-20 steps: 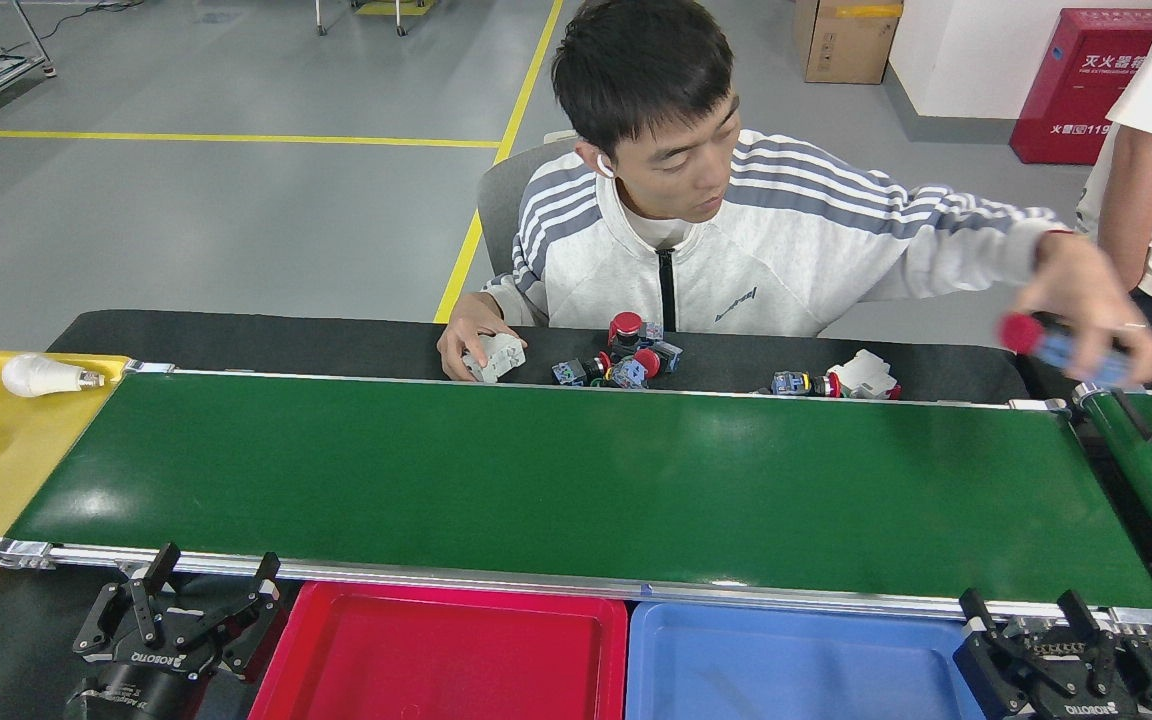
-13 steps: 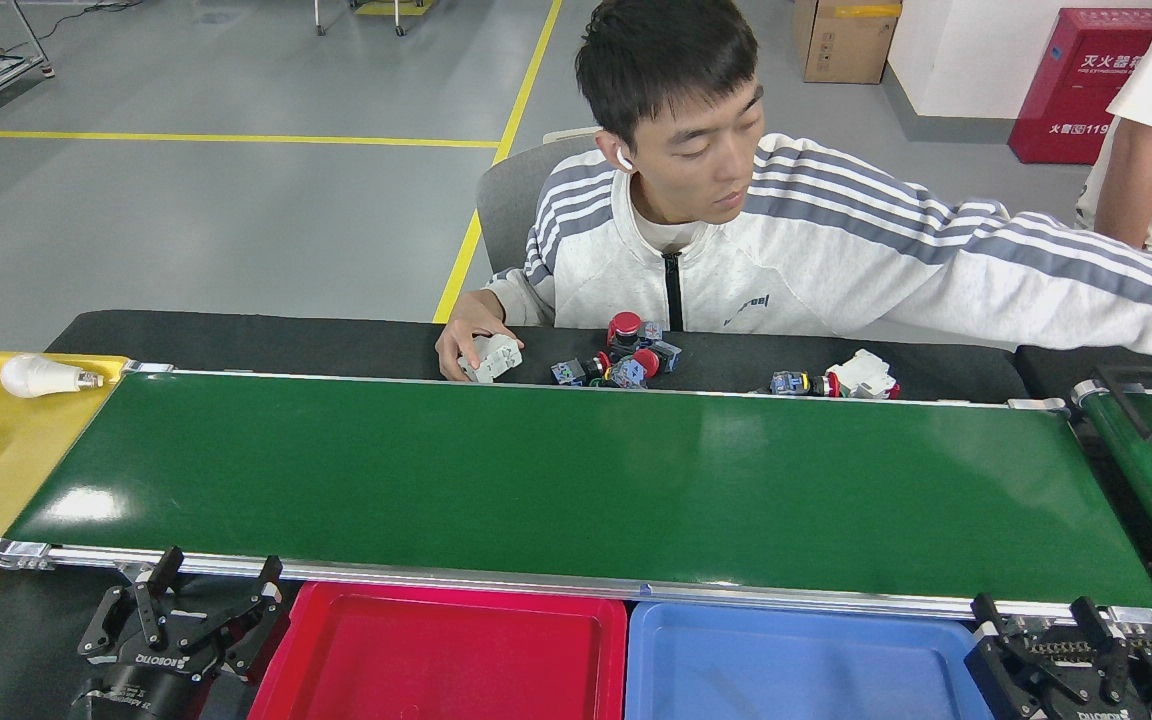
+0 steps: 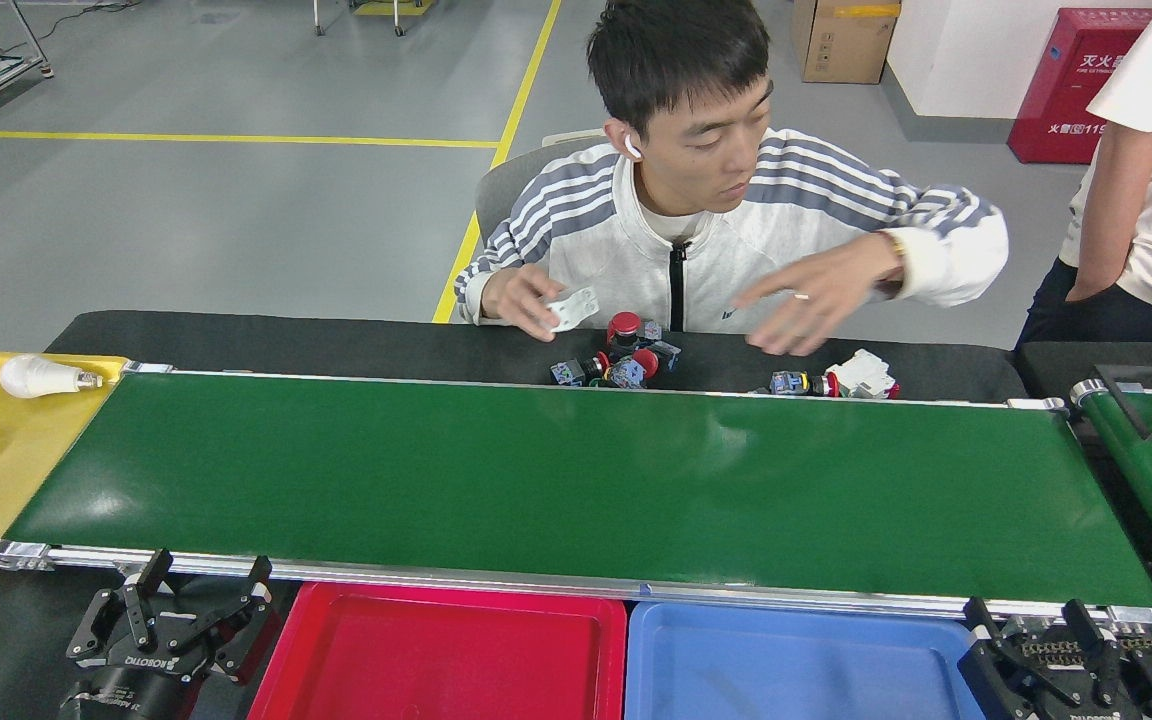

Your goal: Pick switch part from conveyor to tray

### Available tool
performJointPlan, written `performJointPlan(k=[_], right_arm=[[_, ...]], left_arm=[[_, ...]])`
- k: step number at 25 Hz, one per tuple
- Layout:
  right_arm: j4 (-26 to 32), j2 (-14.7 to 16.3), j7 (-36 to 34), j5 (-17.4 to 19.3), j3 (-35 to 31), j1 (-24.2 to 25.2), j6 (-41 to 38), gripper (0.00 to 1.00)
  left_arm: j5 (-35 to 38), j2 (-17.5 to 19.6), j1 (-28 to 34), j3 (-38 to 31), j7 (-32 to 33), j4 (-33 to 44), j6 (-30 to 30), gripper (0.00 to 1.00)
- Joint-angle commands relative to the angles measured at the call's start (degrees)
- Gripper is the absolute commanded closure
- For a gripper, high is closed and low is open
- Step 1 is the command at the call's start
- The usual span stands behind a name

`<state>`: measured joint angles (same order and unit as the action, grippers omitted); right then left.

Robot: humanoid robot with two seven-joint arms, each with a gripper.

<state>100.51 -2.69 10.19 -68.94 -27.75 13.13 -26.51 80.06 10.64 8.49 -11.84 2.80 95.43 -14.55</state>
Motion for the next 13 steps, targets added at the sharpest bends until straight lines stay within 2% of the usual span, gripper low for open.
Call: performJointPlan(k=[1,5,10,13], right_arm=[[0.8,-0.4,-0.8,-0.1,0.0,-0.3,0.1,0.02],[0.5,-0.1,-3.5,-1.2,0.1,-0.1,0.6,0.02],[0.6,-0.5,-3.5,-5.9,0.1,-0.1,0.8,0.02],[0.5,-2.2,-3.6,-7.9,0.2,0.4,0.8,0.02]], left_arm=[[0.2,0.1,-0.2,-0.3,-0.5,0.5,0.3,0.0],[0.2,0.1,0.1,0.2,-0.5,0.2,0.2,0.0],[0.1,0.3,0.1,0.4,-0.5,-0.5,0.1,0.0],[0.0,0.2,0.2,0.5,-0.5,-0.4,0.9,0.0]])
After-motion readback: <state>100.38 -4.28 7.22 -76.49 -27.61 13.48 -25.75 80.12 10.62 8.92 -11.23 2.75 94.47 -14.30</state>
